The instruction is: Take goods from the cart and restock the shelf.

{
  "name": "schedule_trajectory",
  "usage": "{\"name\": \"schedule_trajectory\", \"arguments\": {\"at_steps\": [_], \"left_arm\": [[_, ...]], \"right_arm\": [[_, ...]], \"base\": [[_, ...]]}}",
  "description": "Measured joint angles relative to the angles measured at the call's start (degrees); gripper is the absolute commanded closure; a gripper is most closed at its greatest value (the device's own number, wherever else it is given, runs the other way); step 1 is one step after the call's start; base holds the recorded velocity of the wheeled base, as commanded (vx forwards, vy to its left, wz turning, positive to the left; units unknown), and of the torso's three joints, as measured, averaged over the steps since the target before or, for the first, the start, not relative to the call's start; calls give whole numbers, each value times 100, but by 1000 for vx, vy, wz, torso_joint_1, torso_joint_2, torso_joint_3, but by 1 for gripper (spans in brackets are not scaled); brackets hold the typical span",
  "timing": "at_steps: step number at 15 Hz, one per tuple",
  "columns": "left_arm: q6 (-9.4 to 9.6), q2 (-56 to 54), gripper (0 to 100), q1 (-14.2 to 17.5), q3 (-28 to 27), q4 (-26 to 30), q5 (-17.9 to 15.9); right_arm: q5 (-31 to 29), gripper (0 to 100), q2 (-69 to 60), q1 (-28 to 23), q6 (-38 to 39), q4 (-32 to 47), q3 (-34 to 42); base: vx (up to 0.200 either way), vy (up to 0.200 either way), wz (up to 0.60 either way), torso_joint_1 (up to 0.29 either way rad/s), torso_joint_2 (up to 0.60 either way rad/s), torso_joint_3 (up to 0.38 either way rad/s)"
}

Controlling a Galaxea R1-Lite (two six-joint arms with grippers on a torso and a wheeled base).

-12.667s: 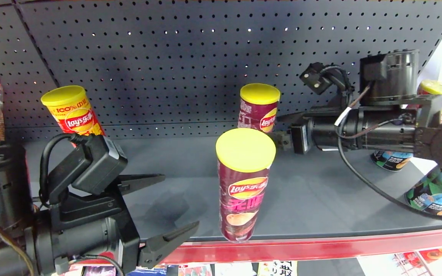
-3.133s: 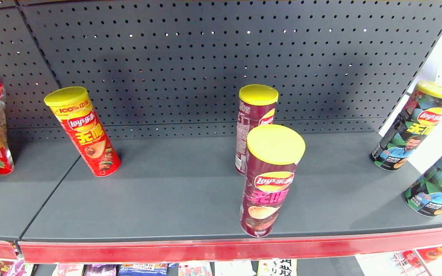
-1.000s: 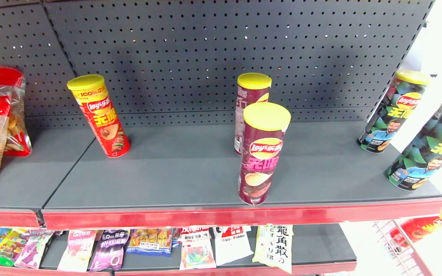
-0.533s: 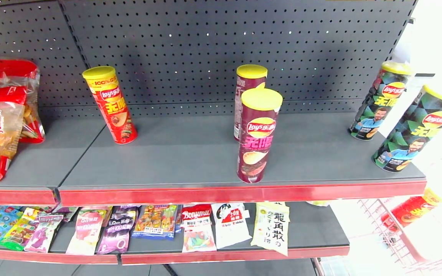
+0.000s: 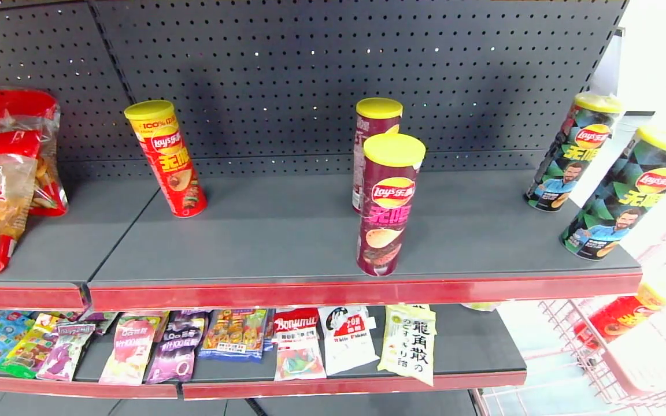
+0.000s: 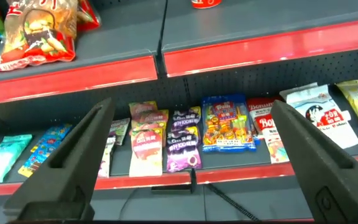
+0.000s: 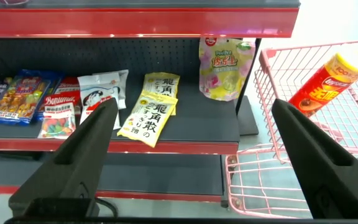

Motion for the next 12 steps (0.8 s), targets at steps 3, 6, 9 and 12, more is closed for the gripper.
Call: {"name": "schedule_trajectory", "arguments": {"at_steps": [3, 6, 9, 12], "left_arm": [[-11, 0, 0, 0, 7, 1, -2], [-11, -4, 0, 2, 22, -7, -13], [-22, -4, 0, 9, 32, -7, -17], [-107, -4, 0, 6, 27, -7, -17]], "right_arm": [[7, 0, 0, 0, -2, 0, 0], [10, 0, 0, 0, -9, 0, 0], [10, 0, 0, 2, -6, 0, 0], [11, 0, 0, 0, -6, -2, 0]], "base": [[0, -67, 0, 1, -2, 1], [0, -200, 0, -2, -1, 6], [0, -200, 0, 15, 6, 2], [0, -200, 0, 1, 1, 2]]}}
